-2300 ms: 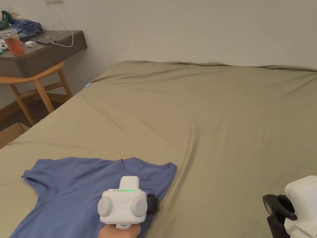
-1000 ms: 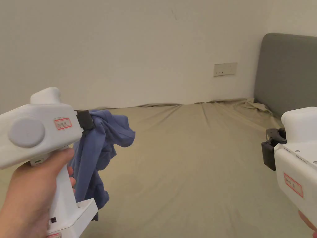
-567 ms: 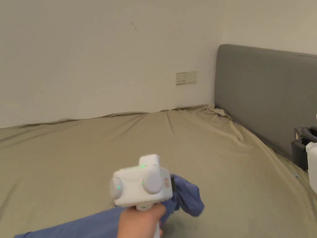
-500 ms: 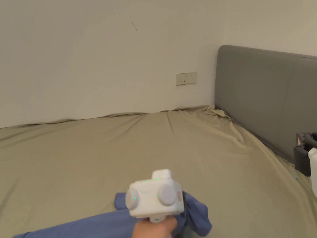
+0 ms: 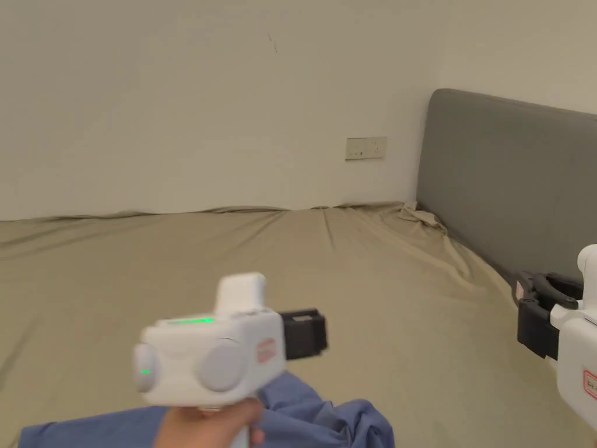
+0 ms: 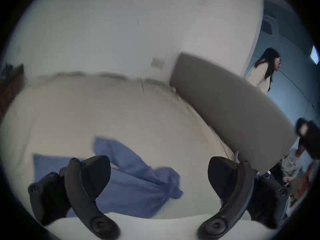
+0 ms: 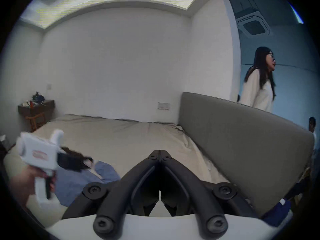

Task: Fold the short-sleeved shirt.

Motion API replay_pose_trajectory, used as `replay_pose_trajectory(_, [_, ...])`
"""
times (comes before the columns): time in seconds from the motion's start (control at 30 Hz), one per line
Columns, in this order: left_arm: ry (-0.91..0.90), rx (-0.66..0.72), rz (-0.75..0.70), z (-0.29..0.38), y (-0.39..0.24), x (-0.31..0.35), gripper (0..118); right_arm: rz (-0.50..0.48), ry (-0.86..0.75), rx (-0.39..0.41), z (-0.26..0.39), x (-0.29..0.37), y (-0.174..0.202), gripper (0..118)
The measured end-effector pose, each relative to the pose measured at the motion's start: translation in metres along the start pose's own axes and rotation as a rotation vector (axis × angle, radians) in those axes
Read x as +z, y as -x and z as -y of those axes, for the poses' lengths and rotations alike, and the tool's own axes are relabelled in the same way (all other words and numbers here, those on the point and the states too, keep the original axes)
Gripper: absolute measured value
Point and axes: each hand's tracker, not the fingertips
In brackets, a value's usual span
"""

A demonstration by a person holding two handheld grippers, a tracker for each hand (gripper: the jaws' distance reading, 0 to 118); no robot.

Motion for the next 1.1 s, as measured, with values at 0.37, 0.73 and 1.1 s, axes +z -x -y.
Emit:
replay_pose_trajectory(0.37, [0.111,0.115,-0.513,0.095,0.133,0.145,0,-0.248,0.087,0.002,0.057,-0.029,0.083,3])
replay_pose_trajectory(0.73, [0.18,0.16,-0.502,0.1,0.215,0.064,0,-0.305,0.155,0.052,0.073,-0.057,0.112,3])
replay_pose_trajectory(1.1, [0.452,0.094,-0.697,0.116,0.348,-0.111,118,-0.246,0.279,0.127,0.102,-0.076,0.106,3])
